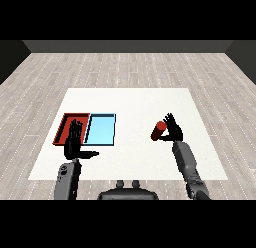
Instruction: Pick the red can and put it in the red box
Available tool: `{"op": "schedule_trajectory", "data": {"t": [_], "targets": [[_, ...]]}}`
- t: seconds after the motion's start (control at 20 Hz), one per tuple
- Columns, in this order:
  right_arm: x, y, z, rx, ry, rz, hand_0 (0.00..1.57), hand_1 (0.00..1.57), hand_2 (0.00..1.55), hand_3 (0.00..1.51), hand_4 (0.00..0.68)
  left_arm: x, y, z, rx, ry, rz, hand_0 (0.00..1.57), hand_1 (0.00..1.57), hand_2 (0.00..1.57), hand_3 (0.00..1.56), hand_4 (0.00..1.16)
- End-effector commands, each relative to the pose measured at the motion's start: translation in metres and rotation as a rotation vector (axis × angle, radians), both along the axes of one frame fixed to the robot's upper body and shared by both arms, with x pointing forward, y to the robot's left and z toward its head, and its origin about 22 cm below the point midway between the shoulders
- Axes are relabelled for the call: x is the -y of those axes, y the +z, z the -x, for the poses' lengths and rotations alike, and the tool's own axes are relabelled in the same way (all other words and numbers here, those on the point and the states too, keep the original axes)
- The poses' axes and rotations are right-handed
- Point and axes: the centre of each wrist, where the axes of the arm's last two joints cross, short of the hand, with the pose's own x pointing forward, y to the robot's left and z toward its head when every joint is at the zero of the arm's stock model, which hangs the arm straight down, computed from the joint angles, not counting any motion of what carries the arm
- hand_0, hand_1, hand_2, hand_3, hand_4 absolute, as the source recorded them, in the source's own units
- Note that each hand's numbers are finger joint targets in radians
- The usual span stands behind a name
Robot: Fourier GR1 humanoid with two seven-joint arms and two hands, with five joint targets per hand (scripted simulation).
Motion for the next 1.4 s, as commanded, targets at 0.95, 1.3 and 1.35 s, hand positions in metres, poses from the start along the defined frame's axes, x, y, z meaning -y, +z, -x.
{"op": "schedule_trajectory", "data": {"t": [0.95, 1.3, 1.35], "targets": [[-0.014, -0.009, -0.017, -0.041, -0.013, -0.011, 0.0, 0.0, 0.0, 0.0, 0.0, -0.013, -0.002, -0.008, 0.014, 0.017, -0.002, 0.0, 0.0, 0.0, 0.0, 0.0], [-0.044, -0.018, -0.008, -0.061, 0.015, 0.009, 0.0, 0.0, 0.0, 0.0, 0.0, -0.007, 0.002, 0.008, 0.007, 0.0, 0.011, 0.0, 0.0, 0.0, 0.0, 0.0], [-0.031, 0.006, -0.027, -0.057, 0.008, 0.021, 0.0, 0.0, 0.0, 0.0, 0.0, 0.014, -0.022, 0.01, -0.009, 0.012, 0.011, 0.0, 0.0, 0.0, 0.0, 0.0]]}}
